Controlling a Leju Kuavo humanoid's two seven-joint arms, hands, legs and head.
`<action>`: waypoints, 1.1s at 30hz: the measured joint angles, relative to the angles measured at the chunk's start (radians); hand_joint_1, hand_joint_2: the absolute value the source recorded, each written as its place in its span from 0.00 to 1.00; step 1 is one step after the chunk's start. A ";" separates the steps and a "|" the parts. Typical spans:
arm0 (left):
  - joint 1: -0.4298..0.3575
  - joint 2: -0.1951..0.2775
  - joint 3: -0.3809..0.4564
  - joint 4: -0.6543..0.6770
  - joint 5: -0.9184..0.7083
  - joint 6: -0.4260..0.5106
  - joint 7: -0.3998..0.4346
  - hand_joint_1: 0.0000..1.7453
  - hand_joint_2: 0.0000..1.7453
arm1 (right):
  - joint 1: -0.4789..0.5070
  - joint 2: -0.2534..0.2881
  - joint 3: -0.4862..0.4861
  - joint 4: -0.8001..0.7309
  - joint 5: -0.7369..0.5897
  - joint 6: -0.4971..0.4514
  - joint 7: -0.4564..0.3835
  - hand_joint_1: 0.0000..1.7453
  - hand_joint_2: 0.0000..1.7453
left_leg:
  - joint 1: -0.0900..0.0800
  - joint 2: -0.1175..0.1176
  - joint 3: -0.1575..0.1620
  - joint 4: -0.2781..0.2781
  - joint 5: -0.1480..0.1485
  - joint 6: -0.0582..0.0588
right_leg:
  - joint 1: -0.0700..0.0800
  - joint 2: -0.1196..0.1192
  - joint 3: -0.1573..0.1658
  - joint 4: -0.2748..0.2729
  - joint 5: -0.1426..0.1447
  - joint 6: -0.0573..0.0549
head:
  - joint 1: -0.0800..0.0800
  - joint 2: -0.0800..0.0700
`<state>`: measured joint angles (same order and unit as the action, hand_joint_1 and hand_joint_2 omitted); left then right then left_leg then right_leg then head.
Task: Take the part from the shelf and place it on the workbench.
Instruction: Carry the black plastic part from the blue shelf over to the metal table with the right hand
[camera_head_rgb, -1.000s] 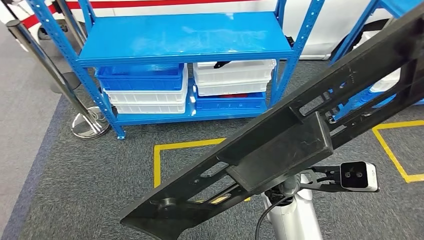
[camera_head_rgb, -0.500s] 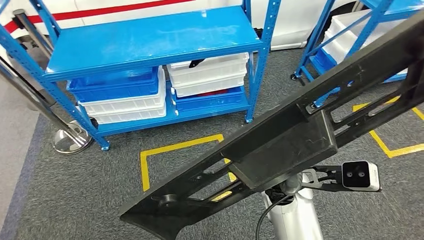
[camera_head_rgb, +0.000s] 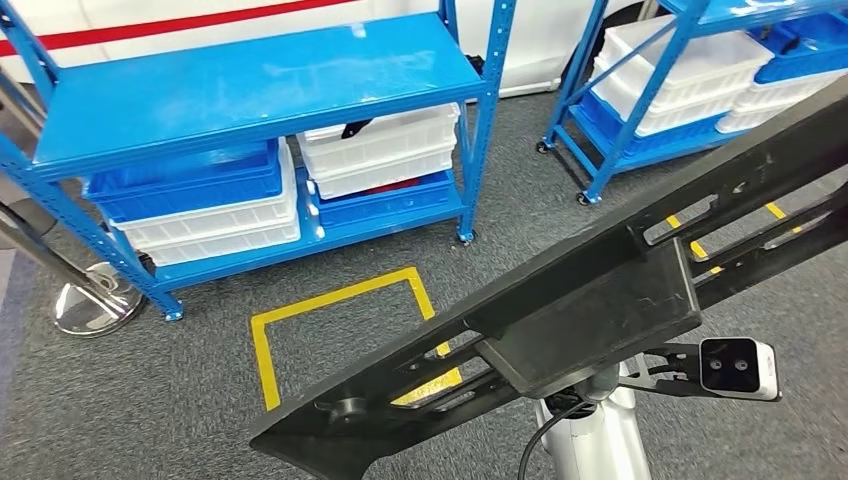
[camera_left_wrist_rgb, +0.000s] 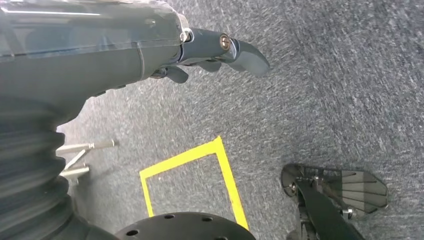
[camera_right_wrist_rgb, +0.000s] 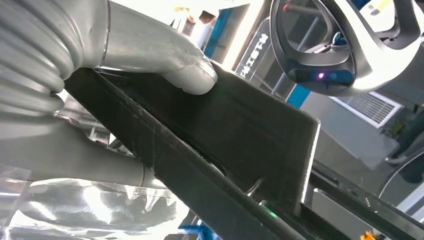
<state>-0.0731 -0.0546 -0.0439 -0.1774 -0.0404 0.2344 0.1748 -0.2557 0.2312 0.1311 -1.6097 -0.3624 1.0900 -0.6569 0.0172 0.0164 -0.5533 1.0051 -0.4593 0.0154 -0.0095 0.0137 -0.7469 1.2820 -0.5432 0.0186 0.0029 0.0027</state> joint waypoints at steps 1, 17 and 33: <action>0.000 0.000 0.000 0.000 0.000 0.001 0.000 0.00 1.00 | 0.003 0.000 -0.001 0.000 0.000 0.000 -0.001 1.00 1.00 | 0.000 0.010 0.000 0.000 0.000 0.000 | -0.003 -0.004 -0.014 0.030 -0.004 0.002 | 0.000 0.000; -0.021 0.006 0.052 -0.004 0.135 -0.088 -0.373 0.00 1.00 | 0.000 0.016 -0.008 -0.013 0.002 0.012 -0.007 1.00 1.00 | -0.004 -0.008 -0.123 0.292 -0.139 -0.054 | 0.003 0.016 0.133 -0.256 0.115 -0.057 | -0.006 0.000; -0.131 -0.213 -0.038 -0.909 0.272 0.202 -0.649 0.00 1.00 | 0.029 0.019 -0.046 -0.025 0.076 -0.007 -0.037 1.00 1.00 | -0.001 0.016 -0.016 0.012 0.003 0.001 | -0.004 -0.009 -0.016 0.004 0.035 0.013 | 0.003 0.000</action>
<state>-0.2043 -0.2673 -0.0817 -1.0869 0.2316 0.4363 -0.4745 -0.2269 0.2499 0.0849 -1.6342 -0.2860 1.0833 -0.6936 0.0158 0.0327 -0.5693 1.0172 -0.4566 0.0167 -0.0138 0.0049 -0.7630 1.2863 -0.5083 0.0316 0.0063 0.0027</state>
